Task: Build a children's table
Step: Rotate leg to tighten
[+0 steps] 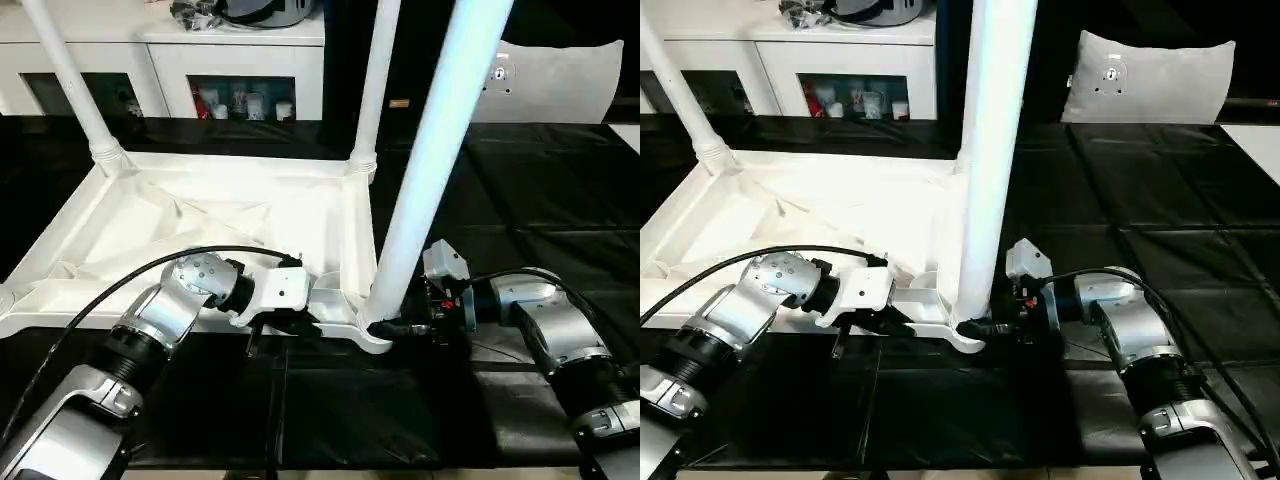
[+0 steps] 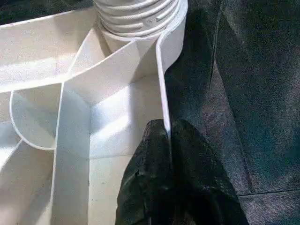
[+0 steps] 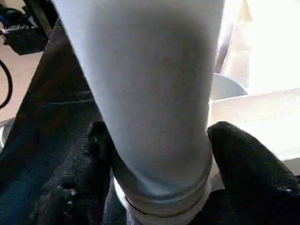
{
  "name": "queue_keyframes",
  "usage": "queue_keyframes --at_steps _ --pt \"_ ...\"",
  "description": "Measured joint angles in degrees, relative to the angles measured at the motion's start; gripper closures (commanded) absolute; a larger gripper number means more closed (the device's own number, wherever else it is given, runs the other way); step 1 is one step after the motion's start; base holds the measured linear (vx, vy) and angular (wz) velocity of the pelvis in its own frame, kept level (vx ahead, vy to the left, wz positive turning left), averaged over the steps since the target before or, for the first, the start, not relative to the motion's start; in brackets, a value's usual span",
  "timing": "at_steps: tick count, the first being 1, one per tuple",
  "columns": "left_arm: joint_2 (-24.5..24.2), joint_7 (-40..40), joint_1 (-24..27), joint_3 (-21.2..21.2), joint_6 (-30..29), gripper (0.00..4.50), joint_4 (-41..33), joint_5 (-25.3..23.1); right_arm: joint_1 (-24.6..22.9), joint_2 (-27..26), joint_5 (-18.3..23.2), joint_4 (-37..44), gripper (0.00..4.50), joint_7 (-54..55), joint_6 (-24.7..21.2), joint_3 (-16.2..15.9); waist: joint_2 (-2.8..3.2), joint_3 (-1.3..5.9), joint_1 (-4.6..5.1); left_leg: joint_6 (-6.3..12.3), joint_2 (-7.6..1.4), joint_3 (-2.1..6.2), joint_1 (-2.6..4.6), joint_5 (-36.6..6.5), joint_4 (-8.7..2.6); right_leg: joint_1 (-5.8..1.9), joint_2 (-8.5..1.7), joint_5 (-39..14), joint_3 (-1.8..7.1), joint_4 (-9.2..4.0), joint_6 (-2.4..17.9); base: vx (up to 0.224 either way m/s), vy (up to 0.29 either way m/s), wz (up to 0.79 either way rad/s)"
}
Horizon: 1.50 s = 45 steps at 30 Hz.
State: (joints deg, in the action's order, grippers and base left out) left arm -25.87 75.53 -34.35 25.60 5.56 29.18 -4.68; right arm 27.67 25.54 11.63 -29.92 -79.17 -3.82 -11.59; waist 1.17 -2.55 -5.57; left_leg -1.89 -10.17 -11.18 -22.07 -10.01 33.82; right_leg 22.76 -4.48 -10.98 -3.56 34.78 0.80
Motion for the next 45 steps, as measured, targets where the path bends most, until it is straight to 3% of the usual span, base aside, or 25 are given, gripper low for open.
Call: queue_keyframes --at_steps 8,12,16,21,22,25,27,29,33,38,45 --pt "0.10 0.29 -0.01 -0.41 -0.98 4.50 0.42 0.42 -0.39 -0.52 1.10 0.10 1.84 0.33 -1.92 0.33 -0.02 0.01 0.12 -0.01 -0.02 0.00 0.03 0.00 0.03 0.01 0.00 0.00 0.00 0.07 -0.01 0.000 0.000 0.00" --pt "1.37 -2.38 0.69 -3.04 -9.17 4.50 -0.86 1.30 -0.73 -3.36 0.61 0.63 1.86 6.65 -5.01 1.58 -0.04 0.03 0.69 -0.06 -0.03 0.00 0.22 0.04 0.09 -0.05 0.00 0.01 0.03 0.26 0.01 0.000 0.000 0.00" --pt "4.44 -11.85 1.27 -6.56 -18.67 4.50 -1.84 0.32 0.39 -9.53 -0.96 -0.80 1.86 22.07 -8.58 5.02 -0.14 -0.01 2.81 -0.16 -0.01 0.00 0.53 0.10 0.11 -0.09 -0.05 -0.13 0.02 0.18 -0.22 -0.025 0.003 -0.05" --pt "11.94 -25.12 2.00 -9.14 -27.13 4.50 -3.84 -1.92 5.05 -17.04 -2.86 -5.89 1.87 42.45 -11.57 9.49 -0.61 -0.24 5.45 -0.16 0.09 0.06 0.71 0.10 0.16 0.02 -0.30 -0.15 -0.20 -0.09 -0.26 0.000 0.000 0.00" --pt "13.60 -27.63 1.98 -9.37 -28.10 4.50 -3.86 -2.28 5.87 -17.83 -2.94 -6.93 1.87 45.40 -11.65 10.05 -0.63 -0.26 5.50 -0.16 0.09 0.09 0.72 0.10 0.16 0.01 -0.31 -0.15 -0.27 -0.23 -0.26 0.000 0.000 0.00" --pt "16.41 -32.27 1.33 -9.49 -30.20 4.50 -3.78 -3.19 6.17 -18.95 -2.87 -8.31 1.17 49.00 -10.30 11.95 -0.61 -0.26 5.31 -0.15 0.12 0.09 0.67 0.09 0.07 -0.05 -0.31 -0.15 -0.27 -0.53 -0.26 0.000 0.000 0.00" --pt "16.77 -32.99 1.19 -9.38 -30.28 4.50 -3.78 -3.48 5.96 -19.70 -2.76 -8.34 1.15 49.63 -9.42 12.51 -0.60 -0.27 5.27 -0.14 0.14 0.08 0.60 0.09 0.05 -0.06 -0.31 -0.14 -0.26 -0.67 -0.24 0.000 0.000 0.00" --pt "17.00 -33.22 1.06 -9.03 -30.28 4.50 -3.93 -3.70 5.08 -19.79 -2.64 -7.24 0.76 49.91 -9.03 12.98 -0.61 -0.26 5.20 -0.11 0.19 0.05 0.54 0.08 0.05 -0.06 -0.34 -0.08 -0.20 -0.74 -0.15 0.000 0.000 0.00" --pt "16.41 -32.95 0.98 -7.81 -28.89 4.50 -4.20 -3.97 1.85 -18.21 -1.60 -3.82 0.44 46.27 -7.66 13.21 -0.60 -0.27 4.60 -0.06 0.26 0.02 0.43 0.05 0.05 0.02 -0.42 0.28 -0.19 -0.72 -0.09 0.000 0.000 0.00" --pt "12.87 -30.03 1.09 -6.98 -21.93 4.50 -2.99 -3.96 -2.62 -11.97 1.28 0.78 0.05 34.64 -6.59 12.75 -0.52 -0.31 3.69 -0.08 0.16 0.03 0.17 0.06 -0.16 0.38 -0.39 0.84 -0.31 -0.67 -0.42 0.000 0.000 0.00" --pt "6.45 -19.40 1.58 -5.66 -12.86 4.50 -1.89 -1.95 -3.90 -2.07 3.01 5.02 0.05 19.35 -6.22 10.99 -0.49 -0.33 3.05 -0.11 0.01 0.04 0.05 0.06 -0.25 0.43 -0.30 0.97 -0.44 -0.71 -0.19 0.000 0.000 0.00"
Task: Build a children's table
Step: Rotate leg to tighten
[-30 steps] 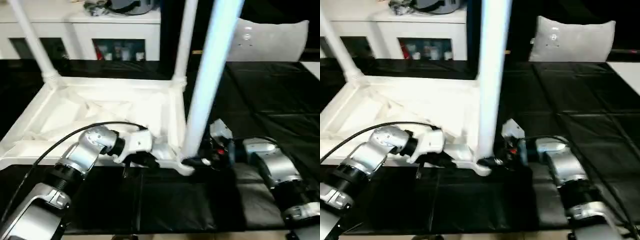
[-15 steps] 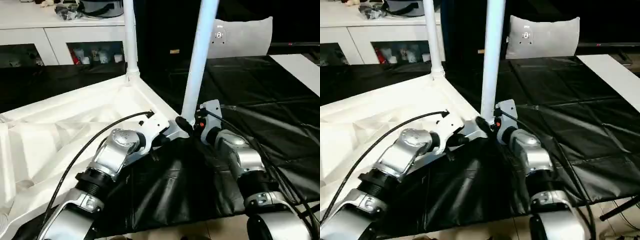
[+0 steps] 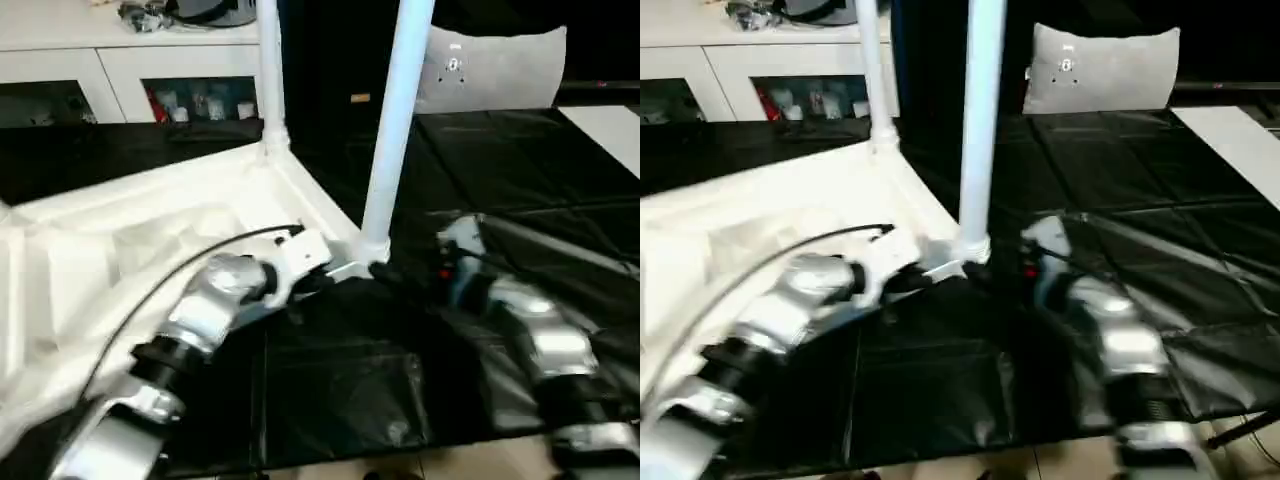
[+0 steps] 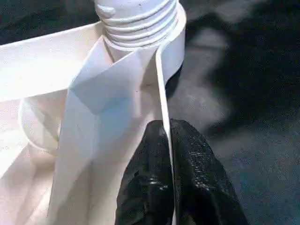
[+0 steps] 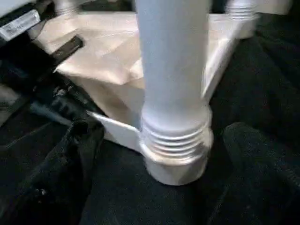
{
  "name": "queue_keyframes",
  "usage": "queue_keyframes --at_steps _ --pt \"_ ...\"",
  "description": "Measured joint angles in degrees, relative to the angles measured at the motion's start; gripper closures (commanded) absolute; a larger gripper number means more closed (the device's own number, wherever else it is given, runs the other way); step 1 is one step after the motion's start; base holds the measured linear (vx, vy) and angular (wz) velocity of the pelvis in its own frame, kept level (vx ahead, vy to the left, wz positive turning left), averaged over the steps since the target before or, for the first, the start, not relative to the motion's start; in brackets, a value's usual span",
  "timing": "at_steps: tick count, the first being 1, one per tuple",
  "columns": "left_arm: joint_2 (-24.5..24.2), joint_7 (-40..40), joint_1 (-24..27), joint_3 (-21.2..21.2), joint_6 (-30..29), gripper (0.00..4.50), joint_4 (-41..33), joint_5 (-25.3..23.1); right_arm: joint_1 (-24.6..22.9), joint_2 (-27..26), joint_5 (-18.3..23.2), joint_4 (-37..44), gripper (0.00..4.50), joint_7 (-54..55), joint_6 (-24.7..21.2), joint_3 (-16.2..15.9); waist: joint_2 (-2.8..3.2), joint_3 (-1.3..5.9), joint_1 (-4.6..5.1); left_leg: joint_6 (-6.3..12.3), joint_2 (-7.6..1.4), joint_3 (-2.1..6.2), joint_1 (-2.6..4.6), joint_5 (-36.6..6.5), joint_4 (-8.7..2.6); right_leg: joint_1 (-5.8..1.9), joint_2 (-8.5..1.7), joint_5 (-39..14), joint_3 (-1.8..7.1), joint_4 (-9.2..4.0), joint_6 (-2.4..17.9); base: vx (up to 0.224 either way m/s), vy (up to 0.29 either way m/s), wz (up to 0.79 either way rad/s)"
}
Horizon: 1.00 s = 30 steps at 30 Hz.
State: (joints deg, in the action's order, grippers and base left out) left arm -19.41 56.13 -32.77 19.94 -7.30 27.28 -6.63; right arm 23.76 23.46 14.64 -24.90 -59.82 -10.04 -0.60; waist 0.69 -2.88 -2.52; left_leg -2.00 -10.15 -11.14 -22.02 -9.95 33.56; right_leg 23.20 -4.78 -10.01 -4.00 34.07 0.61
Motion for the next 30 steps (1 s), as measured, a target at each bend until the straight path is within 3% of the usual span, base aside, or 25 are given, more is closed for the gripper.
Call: queue_keyframes --at_steps 3,9,14,18,19,30 --pt "-2.53 5.22 0.16 1.02 4.27 4.50 0.19 0.52 0.51 1.98 -0.62 -0.18 0.05 -3.30 1.99 -0.49 0.00 0.00 -0.84 0.06 0.02 -0.06 -0.04 -0.04 0.03 0.00 -0.02 -0.01 0.02 -0.06 0.01 0.000 0.000 0.00" --pt "-5.01 14.15 -0.91 4.08 10.22 4.50 0.99 1.30 1.36 4.33 -2.04 -0.46 0.05 -10.75 5.60 -4.98 0.00 0.00 -2.61 0.06 0.03 -0.12 0.02 -0.04 0.11 -0.08 -0.09 0.00 0.03 0.01 0.02 0.000 0.000 0.00" --pt "-5.79 18.81 -1.78 4.88 13.64 4.50 2.57 1.45 1.37 4.79 -2.12 -0.40 0.05 -16.83 5.79 -8.93 0.00 0.00 -2.84 0.05 0.03 -0.16 0.08 -0.03 0.16 -0.19 -0.13 0.00 0.05 0.06 0.02 0.000 0.000 0.00" --pt "-5.62 20.12 -1.95 5.31 14.17 4.50 2.61 1.63 1.39 4.39 -2.57 -0.46 0.21 -17.99 5.79 -9.36 -0.01 0.01 -2.90 0.06 0.06 -0.20 0.06 -0.03 0.19 -0.20 -0.18 0.00 0.05 0.06 0.02 0.000 0.000 0.00" --pt "-5.60 20.43 -2.05 5.43 14.18 4.50 2.72 1.83 1.40 4.09 -2.58 -0.48 0.50 -18.17 5.80 -9.57 -0.01 0.01 -2.90 0.06 0.07 -0.20 0.06 -0.03 0.19 -0.20 -0.19 0.00 0.04 0.06 0.02 0.000 0.000 0.00" --pt "-5.03 21.09 -2.83 5.66 15.65 4.50 4.40 1.89 1.66 3.65 -2.99 -1.32 1.29 -20.07 5.49 -11.09 -0.01 0.01 -3.31 0.06 0.06 -0.20 0.06 -0.03 0.20 -0.20 -0.20 0.00 0.03 0.10 0.02 0.000 0.000 0.00"
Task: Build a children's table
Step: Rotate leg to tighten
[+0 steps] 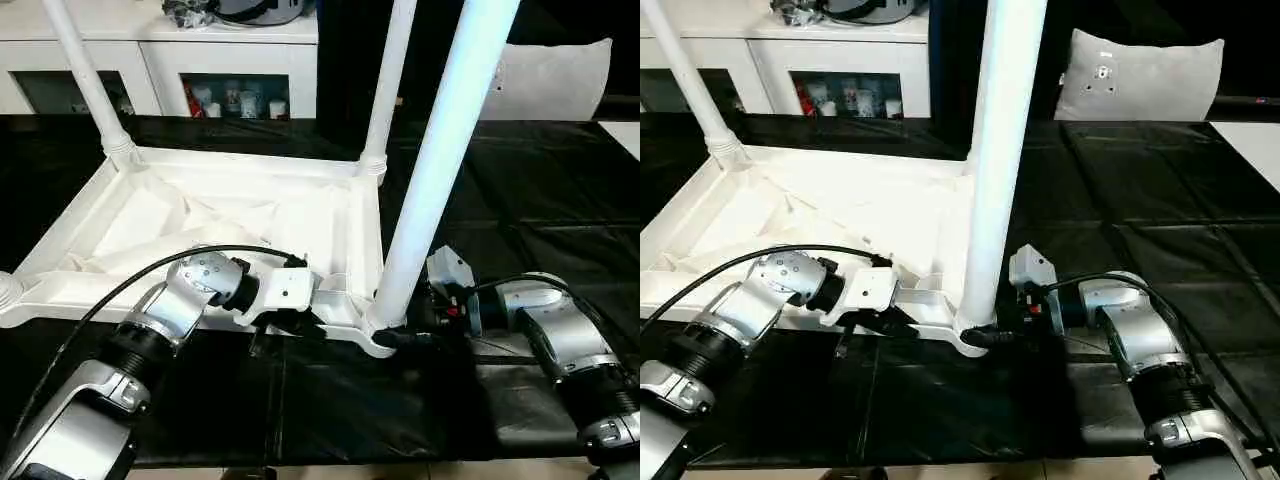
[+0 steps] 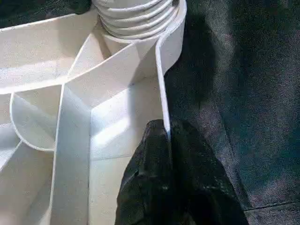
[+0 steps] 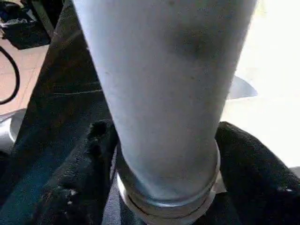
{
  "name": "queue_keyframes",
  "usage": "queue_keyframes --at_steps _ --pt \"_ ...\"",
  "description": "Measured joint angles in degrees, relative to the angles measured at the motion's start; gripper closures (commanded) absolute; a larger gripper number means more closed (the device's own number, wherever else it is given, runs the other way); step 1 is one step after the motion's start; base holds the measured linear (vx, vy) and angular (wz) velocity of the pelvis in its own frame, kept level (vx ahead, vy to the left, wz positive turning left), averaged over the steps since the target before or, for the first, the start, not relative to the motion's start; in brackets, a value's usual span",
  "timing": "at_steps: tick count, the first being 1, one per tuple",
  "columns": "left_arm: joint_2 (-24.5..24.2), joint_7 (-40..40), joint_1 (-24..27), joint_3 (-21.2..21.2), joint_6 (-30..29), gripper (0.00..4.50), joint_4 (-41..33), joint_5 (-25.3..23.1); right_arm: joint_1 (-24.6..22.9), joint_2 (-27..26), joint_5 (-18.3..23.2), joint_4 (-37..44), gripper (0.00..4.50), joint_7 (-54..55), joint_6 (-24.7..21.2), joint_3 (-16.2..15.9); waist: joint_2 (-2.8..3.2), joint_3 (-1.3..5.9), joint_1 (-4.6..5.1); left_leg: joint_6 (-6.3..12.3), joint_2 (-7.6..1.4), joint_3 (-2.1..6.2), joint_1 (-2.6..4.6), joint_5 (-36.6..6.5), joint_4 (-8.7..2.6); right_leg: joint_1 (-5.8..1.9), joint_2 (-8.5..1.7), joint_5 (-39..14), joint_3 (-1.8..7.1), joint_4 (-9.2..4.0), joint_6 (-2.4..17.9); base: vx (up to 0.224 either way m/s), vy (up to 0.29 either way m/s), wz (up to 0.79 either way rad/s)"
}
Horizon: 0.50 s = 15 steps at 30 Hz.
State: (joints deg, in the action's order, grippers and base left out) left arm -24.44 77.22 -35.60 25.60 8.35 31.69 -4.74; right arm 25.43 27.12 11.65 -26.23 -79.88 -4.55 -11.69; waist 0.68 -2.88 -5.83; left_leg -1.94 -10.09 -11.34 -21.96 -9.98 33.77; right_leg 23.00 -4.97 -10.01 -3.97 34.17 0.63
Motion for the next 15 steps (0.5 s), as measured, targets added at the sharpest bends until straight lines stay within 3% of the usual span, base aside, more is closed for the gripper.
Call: queue_keyframes --at_steps 6,11,15 --pt "-0.06 0.85 0.06 -0.11 -0.55 4.50 0.07 0.59 -0.05 -0.27 0.95 0.01 1.78 -0.15 -2.03 0.00 0.00 0.00 0.00 0.00 0.00 0.00 0.01 0.00 0.01 0.00 0.00 0.00 0.00 0.03 0.00 0.000 0.000 0.00" --pt "0.70 -1.07 1.75 -2.38 -8.93 4.50 -3.01 1.76 -1.56 -2.38 2.20 1.85 1.86 3.14 -7.01 1.43 0.05 0.03 0.23 0.00 -0.01 0.00 0.15 0.01 0.06 -0.06 0.00 0.01 0.02 0.13 0.02 0.000 0.000 0.00" --pt "1.79 -8.16 3.05 -5.60 -18.15 4.50 -5.03 0.68 -1.20 -8.44 0.99 0.02 1.89 15.54 -8.60 4.59 0.01 0.04 2.20 -0.04 0.02 -0.03 0.70 0.01 0.12 -0.30 -0.07 -0.17 0.05 0.22 -0.29 0.000 0.000 0.00"
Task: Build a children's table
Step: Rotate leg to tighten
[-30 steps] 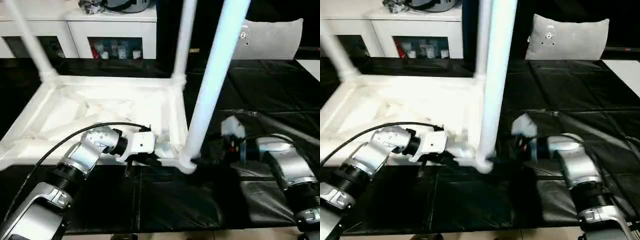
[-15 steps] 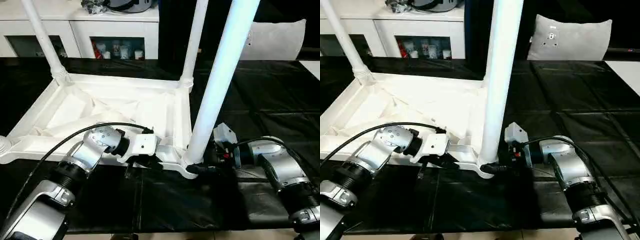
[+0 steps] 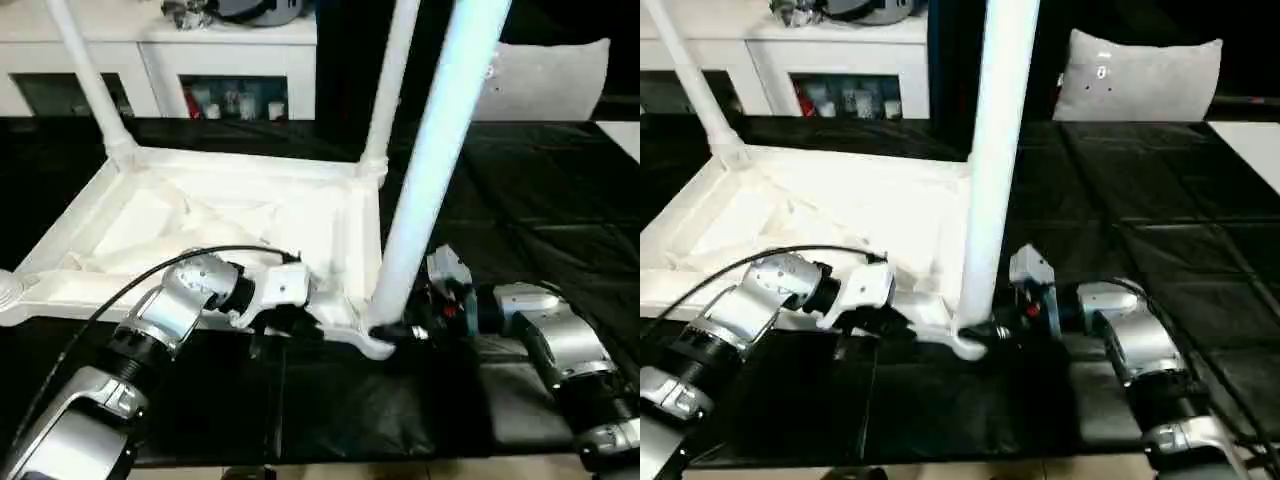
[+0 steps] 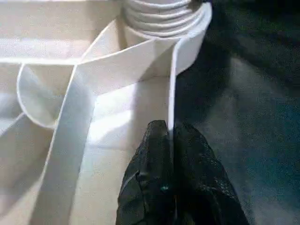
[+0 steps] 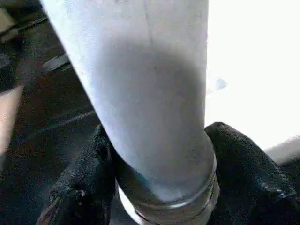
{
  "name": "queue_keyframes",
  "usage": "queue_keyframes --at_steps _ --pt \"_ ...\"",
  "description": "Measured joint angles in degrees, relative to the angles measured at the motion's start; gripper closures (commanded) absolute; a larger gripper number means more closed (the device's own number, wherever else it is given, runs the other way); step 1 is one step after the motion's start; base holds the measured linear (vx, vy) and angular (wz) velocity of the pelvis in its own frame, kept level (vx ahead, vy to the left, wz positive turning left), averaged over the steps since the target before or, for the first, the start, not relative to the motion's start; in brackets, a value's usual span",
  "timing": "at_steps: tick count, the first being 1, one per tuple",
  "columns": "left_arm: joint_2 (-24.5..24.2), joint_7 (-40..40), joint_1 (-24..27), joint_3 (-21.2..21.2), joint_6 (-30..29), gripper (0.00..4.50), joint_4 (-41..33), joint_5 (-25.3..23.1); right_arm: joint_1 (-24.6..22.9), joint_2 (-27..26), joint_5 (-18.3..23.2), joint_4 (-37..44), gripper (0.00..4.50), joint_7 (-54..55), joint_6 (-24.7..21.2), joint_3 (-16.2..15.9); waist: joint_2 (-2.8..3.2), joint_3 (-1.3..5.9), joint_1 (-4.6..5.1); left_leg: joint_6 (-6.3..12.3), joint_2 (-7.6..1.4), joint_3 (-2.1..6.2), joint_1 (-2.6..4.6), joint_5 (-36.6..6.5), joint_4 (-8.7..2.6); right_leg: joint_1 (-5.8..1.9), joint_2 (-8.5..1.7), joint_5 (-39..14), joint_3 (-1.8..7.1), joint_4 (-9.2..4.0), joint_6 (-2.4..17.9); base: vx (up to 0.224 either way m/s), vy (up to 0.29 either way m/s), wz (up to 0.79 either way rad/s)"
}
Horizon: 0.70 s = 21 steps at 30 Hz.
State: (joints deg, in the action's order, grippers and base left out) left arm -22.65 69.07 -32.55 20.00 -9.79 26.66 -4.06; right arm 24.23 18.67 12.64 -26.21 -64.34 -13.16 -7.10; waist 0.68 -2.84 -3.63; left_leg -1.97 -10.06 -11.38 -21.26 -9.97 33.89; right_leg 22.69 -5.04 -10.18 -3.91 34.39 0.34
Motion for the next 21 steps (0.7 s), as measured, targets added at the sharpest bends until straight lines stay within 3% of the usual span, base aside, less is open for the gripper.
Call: queue_keyframes --at_steps 6,8,9,10,15,16,21 --pt "7.15 -15.03 0.66 -3.25 -10.92 4.50 -2.31 -2.90 5.12 -9.50 -1.34 -8.07 1.90 22.29 -0.36 6.00 -0.27 -0.16 3.56 0.00 0.13 0.15 0.11 0.00 0.06 0.16 -0.17 -0.03 -0.25 -0.60 -0.05 0.000 0.000 0.00" --pt "10.07 -19.94 0.57 -4.00 -14.36 4.50 -3.03 -3.54 6.42 -11.36 -1.79 -9.65 1.90 28.13 -0.29 7.27 -0.28 -0.16 4.03 0.01 0.14 0.19 0.09 -0.01 0.05 0.15 -0.18 -0.03 -0.33 -1.04 -0.05 0.000 0.000 0.00" --pt "11.17 -21.78 0.57 -4.30 -15.50 4.50 -3.27 -3.56 6.96 -11.88 -1.91 -10.35 1.90 30.05 0.04 7.72 -0.28 -0.16 4.16 0.02 0.14 0.19 0.06 -0.01 0.05 0.14 -0.18 -0.03 -0.35 -1.20 -0.05 0.000 0.000 0.00" --pt "12.52 -23.71 0.57 -4.45 -16.64 4.50 -3.51 -3.57 7.19 -12.29 -2.20 -10.73 1.21 32.06 0.60 8.04 -0.28 -0.17 4.21 0.03 0.16 0.18 0.01 -0.01 0.03 0.15 -0.18 -0.03 -0.35 -1.37 -0.04 0.000 0.000 0.00" --pt "13.70 -25.64 0.60 -3.80 -17.68 4.50 -4.60 -4.25 6.87 -13.06 -2.56 -10.85 1.01 33.63 2.65 8.67 -0.32 -0.19 4.04 0.12 0.25 0.11 -0.06 -0.06 0.03 0.24 -0.18 0.09 -0.16 -1.37 0.14 0.000 0.000 0.00" --pt "13.62 -25.56 0.70 -3.48 -17.32 4.50 -4.88 -4.58 6.32 -12.76 -2.60 -10.31 0.77 32.96 3.12 8.71 -0.33 -0.19 3.82 0.13 0.25 0.11 -0.08 -0.06 0.02 0.28 -0.18 0.16 -0.17 -1.35 0.25 0.000 0.000 0.00" --pt "11.95 -24.23 0.76 -1.49 -14.07 4.50 -5.15 -4.63 1.99 -8.18 -2.37 -6.64 0.41 25.15 6.15 7.57 -0.31 -0.19 2.91 0.21 0.25 0.09 -0.13 -0.14 -0.08 0.33 -0.17 0.80 -0.17 -1.31 0.29 0.000 0.000 0.00"
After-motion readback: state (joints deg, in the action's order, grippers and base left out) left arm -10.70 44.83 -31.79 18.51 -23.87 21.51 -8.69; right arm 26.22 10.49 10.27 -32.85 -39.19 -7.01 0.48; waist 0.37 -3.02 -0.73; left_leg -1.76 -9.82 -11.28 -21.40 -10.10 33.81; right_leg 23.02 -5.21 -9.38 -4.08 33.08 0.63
